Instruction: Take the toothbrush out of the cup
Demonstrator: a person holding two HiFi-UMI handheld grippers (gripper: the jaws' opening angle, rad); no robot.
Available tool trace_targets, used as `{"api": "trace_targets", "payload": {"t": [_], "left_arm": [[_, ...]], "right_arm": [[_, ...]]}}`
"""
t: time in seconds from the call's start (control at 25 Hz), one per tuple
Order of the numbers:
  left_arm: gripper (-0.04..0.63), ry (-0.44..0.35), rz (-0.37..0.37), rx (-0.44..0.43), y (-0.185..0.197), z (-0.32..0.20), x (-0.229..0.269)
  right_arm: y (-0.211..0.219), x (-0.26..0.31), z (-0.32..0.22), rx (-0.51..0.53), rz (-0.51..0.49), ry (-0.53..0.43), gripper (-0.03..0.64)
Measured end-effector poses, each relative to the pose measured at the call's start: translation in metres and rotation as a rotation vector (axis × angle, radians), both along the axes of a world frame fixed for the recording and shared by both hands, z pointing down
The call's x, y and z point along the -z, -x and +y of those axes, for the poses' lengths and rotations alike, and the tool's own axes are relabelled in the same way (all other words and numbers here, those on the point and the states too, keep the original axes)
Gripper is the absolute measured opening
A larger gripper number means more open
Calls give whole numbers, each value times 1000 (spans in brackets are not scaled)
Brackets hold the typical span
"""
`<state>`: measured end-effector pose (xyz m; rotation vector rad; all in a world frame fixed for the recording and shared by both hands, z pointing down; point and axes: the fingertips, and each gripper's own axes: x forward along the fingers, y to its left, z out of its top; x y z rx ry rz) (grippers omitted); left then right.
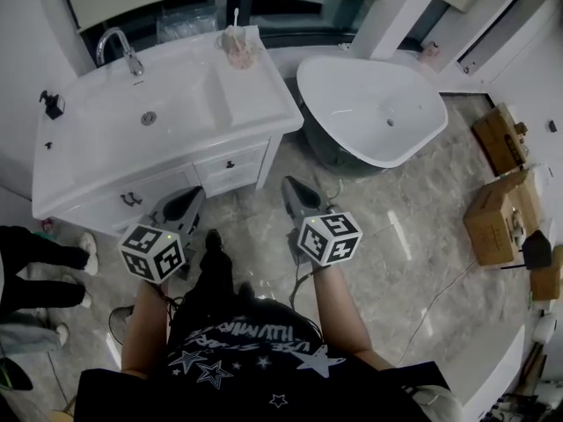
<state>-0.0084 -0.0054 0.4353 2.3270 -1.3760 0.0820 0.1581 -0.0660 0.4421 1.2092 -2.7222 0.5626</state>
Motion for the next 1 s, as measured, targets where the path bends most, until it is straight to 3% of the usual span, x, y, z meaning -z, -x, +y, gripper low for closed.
{"api": "trace_targets", "payload": {"t": [0.52,0.76,1.0], "left_arm": [[8,-3,0,-60,74,-155,-4],[8,17,10,-92,101,-202,-7],[8,9,46,-113,119,-234,-10]], "right_arm": [[75,2,-151,-21,51,-2,0],[106,5,-194,-20,75,4,0],[116,0,-224,-97,60,11,0]]}}
